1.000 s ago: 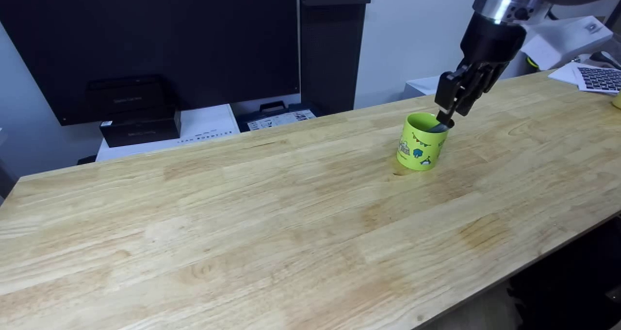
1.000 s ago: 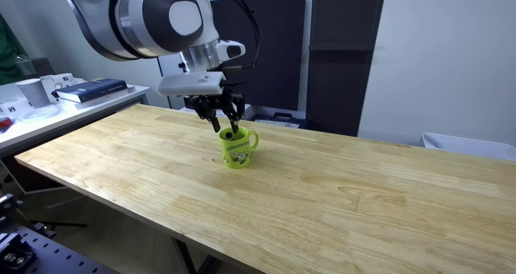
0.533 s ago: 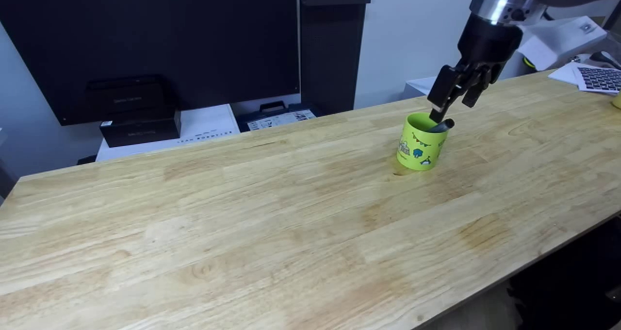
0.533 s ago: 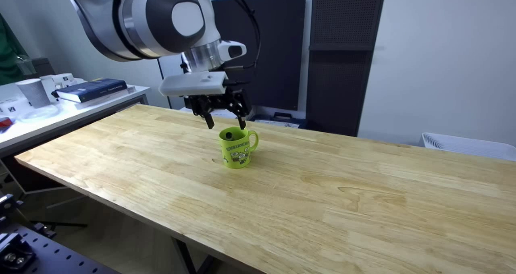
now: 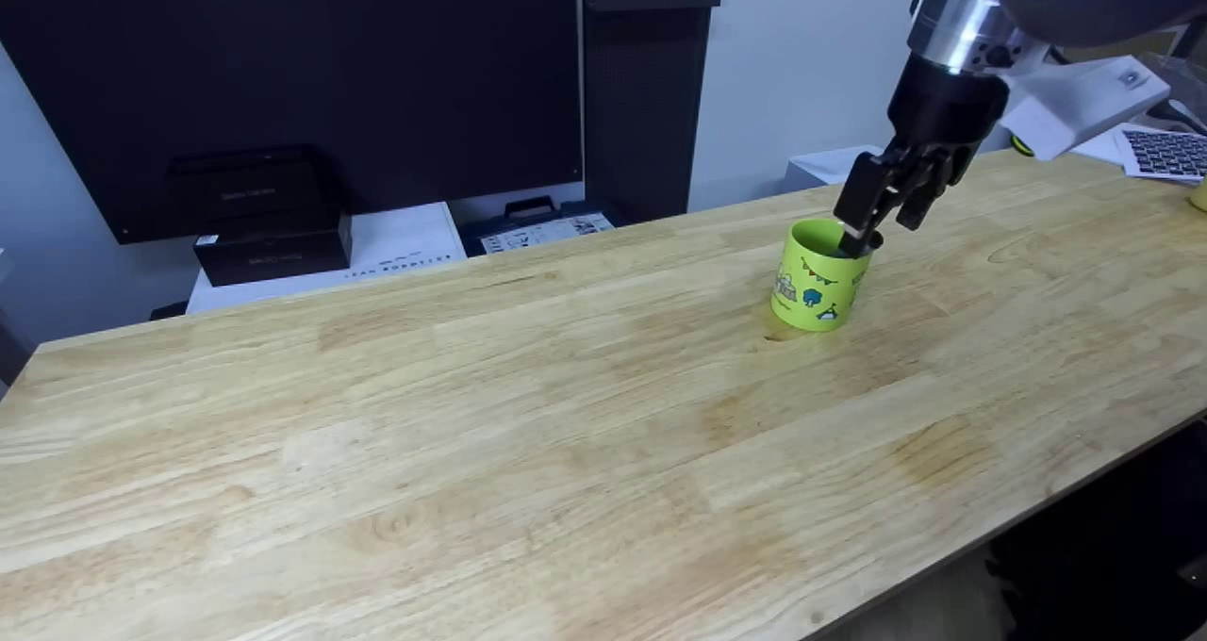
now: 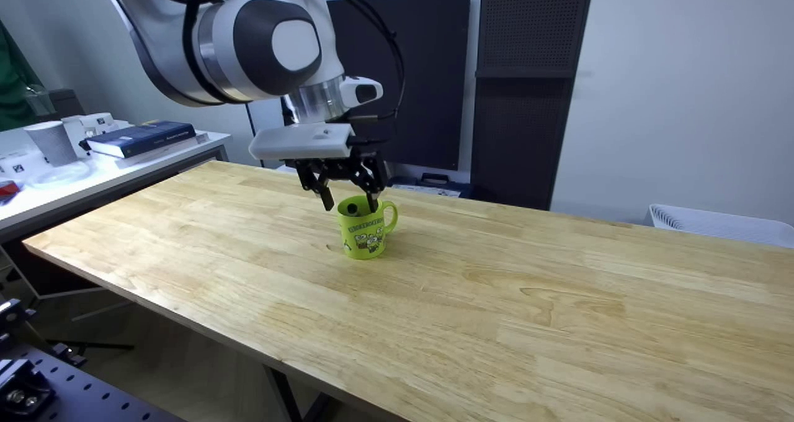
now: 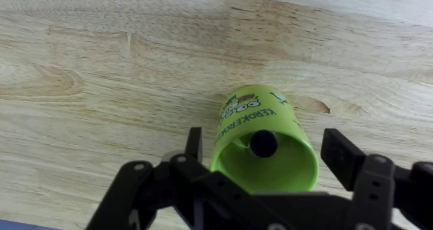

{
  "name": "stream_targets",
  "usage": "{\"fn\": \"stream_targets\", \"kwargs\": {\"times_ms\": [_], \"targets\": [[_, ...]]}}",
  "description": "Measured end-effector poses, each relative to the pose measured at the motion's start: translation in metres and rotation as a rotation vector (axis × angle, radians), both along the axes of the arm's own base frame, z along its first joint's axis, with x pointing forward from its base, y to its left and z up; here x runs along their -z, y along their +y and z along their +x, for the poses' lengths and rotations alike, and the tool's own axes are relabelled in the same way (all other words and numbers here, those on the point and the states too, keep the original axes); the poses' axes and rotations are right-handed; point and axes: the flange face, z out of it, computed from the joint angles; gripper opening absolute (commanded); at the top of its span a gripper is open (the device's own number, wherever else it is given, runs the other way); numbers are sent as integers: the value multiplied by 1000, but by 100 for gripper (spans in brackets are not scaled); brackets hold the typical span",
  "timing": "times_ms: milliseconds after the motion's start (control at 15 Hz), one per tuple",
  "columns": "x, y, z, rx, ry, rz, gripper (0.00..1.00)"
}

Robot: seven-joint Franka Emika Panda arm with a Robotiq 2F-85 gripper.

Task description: Take the black marker out of the yellow mug

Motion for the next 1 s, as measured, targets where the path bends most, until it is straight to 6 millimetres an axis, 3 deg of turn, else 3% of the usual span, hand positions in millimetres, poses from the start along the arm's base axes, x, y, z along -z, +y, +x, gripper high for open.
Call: {"fn": "stream_targets", "kwargs": {"times_ms": [533,1000], "targets": [[3,-1,1,0,3,-1,5],[-3,0,5,-26,-11,-5,6]]}}
